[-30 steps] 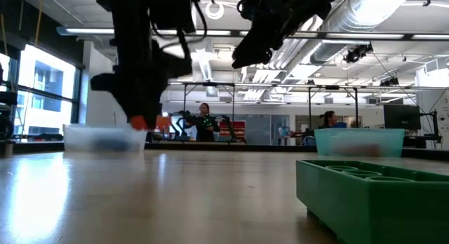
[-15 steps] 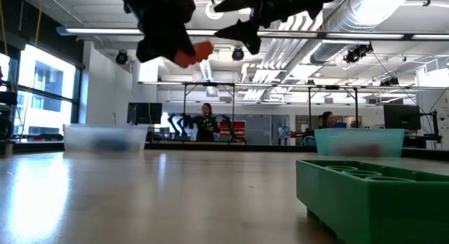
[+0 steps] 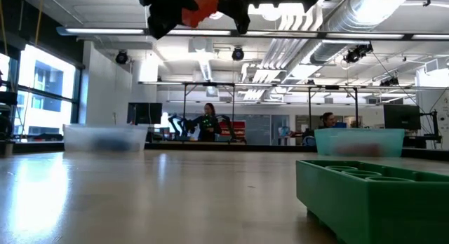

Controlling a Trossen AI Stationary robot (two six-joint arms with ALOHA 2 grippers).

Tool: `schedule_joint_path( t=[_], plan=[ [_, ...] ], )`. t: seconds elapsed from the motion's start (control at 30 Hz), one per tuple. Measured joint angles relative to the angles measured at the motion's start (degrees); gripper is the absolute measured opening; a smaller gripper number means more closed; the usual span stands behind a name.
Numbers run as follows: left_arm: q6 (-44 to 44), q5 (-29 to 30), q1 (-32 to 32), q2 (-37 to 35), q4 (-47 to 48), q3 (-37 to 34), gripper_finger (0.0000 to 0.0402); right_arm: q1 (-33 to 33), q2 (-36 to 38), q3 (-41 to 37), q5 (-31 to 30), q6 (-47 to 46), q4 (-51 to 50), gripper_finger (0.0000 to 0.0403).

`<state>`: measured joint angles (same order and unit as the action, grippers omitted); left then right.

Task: Sort & place blocks by color
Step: Put the orange game piece into the light blue bin

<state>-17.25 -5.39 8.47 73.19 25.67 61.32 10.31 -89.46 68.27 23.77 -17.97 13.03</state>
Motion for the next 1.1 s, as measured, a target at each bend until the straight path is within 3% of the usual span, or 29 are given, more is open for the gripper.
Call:
schedule_joint_path(
  t=[1.1],
  plan=[
    [4.4,1.61,1.72,-2.97,-11.83,0.0,0.0107,-2.57,0.27,0.09,-2.8,-1.26,1.81,0.0236]
  ],
)
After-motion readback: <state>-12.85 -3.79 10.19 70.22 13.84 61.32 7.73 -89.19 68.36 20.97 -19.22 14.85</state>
